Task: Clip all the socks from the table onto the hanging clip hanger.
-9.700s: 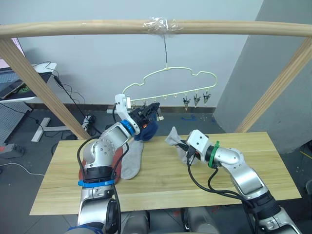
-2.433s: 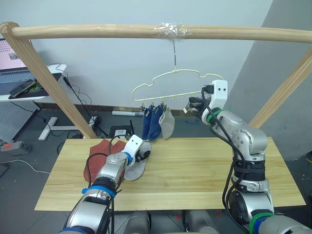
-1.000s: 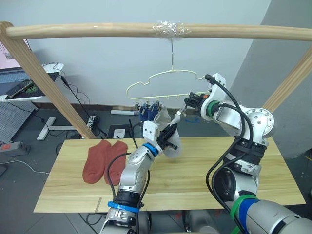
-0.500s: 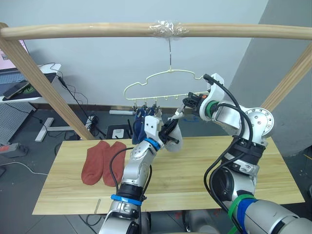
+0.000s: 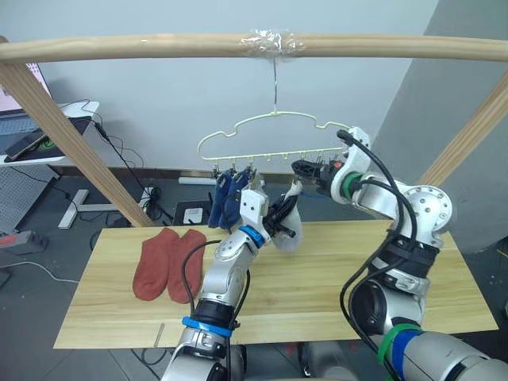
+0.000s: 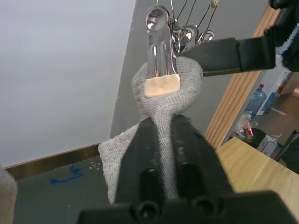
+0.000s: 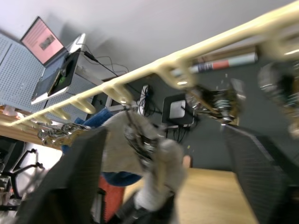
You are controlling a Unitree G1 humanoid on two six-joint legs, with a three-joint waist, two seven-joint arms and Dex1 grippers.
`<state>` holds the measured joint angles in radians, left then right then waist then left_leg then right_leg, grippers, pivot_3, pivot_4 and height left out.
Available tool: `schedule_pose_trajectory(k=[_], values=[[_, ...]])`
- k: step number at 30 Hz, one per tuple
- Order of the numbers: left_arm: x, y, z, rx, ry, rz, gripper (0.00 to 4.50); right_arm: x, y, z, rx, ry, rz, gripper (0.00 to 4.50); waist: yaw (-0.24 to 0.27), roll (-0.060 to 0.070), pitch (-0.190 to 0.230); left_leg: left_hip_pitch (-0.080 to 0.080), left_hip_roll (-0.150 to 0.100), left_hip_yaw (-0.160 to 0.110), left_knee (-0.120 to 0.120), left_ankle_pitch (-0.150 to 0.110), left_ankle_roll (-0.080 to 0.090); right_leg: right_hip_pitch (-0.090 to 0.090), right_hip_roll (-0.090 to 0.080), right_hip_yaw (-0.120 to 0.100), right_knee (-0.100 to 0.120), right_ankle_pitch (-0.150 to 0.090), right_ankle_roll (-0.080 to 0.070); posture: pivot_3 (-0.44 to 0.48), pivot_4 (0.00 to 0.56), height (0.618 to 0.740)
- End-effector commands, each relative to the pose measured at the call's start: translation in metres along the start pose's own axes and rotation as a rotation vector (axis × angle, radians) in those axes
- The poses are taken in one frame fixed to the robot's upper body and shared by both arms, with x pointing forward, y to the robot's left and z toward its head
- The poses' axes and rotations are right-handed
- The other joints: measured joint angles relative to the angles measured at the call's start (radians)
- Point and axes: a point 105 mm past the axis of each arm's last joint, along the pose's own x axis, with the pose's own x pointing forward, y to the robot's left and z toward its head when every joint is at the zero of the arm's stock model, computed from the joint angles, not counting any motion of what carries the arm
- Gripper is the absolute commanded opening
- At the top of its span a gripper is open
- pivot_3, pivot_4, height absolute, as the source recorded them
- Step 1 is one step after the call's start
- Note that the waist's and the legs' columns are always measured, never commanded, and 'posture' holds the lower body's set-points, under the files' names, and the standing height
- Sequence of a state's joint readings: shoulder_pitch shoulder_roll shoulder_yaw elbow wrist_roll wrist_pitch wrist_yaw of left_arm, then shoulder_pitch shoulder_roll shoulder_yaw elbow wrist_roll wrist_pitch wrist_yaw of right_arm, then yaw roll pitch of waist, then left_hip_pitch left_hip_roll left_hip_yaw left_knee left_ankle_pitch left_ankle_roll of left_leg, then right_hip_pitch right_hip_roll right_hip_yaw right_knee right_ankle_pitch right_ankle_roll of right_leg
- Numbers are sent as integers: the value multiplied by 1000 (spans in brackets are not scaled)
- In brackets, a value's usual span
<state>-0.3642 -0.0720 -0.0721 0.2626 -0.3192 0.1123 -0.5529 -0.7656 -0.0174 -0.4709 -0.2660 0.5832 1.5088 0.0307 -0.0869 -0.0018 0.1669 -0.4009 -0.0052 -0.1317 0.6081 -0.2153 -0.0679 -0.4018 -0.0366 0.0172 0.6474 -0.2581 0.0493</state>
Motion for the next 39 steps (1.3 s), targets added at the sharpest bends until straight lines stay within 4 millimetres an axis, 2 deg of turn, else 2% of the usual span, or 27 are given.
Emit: schedule_pose_trajectory(k=[1,3,7,10,12,15,19,20,21,24,27,32,39], values=[[-1,-6,10,-41,-16,-45,1726,-22,22,6,-155,-77,121,4500,-3,0,0,0,0,1,0,0,0,-1,0,1,0,0,0,-132,150,740],[-6,-5,5,-53,19,-54,2366,-31,18,-3,-247,-94,104,4500,-3,0,0,-1,0,1,0,0,0,-2,0,1,1,0,1,-130,148,740],[-21,1,2,-62,58,-39,3616,-40,11,-20,-259,-169,50,4500,-13,1,0,0,2,1,-1,0,0,-3,1,1,2,-1,1,-129,141,740],[-47,10,5,12,106,-10,4457,-39,0,-35,-362,-218,-52,4500,-18,1,0,1,1,1,0,0,0,-3,1,1,3,0,1,-118,139,740],[-60,13,9,106,131,14,4457,-36,-4,-42,-450,-243,-102,4500,-22,1,1,1,2,1,0,0,0,-3,1,1,3,0,1,-118,139,740],[-84,22,10,167,258,81,4457,-32,-4,-46,-498,-306,-125,4500,-20,1,1,1,1,1,0,0,-1,-3,1,1,3,0,0,-89,134,740],[-106,28,27,301,311,135,4500,-27,-3,-46,-545,-370,-145,3614,-14,1,1,1,1,1,0,0,-1,-3,1,2,3,1,0,-60,132,740],[-109,26,32,325,301,121,4500,-26,-3,-45,-551,-383,-147,3614,-10,1,1,1,2,1,0,0,-1,-3,1,1,3,1,0,-51,132,740],[-110,19,46,329,240,71,4500,-25,-2,-42,-552,-406,-149,3614,-6,1,1,1,2,1,0,0,-1,-3,1,1,3,1,0,-51,132,740],[-117,3,72,294,133,-20,4500,-23,0,-34,-557,-457,-146,3041,6,1,1,1,2,1,-1,0,-1,-3,1,1,3,0,0,-37,130,740],[-123,-12,82,297,102,-82,4500,-18,1,-29,-576,-482,-159,1996,11,1,1,1,2,1,0,0,-1,-3,1,1,3,1,0,-26,128,740],[-127,-18,84,312,95,-95,4500,-3,-3,-19,-502,-513,-205,1996,14,0,1,2,2,1,0,0,-1,-3,1,2,4,1,-1,-11,130,740],[-121,-23,87,314,49,-92,4500,17,-9,-3,-459,-532,-249,1996,31,0,1,2,2,2,0,0,-1,-3,1,2,5,1,-2,-2,133,740]])
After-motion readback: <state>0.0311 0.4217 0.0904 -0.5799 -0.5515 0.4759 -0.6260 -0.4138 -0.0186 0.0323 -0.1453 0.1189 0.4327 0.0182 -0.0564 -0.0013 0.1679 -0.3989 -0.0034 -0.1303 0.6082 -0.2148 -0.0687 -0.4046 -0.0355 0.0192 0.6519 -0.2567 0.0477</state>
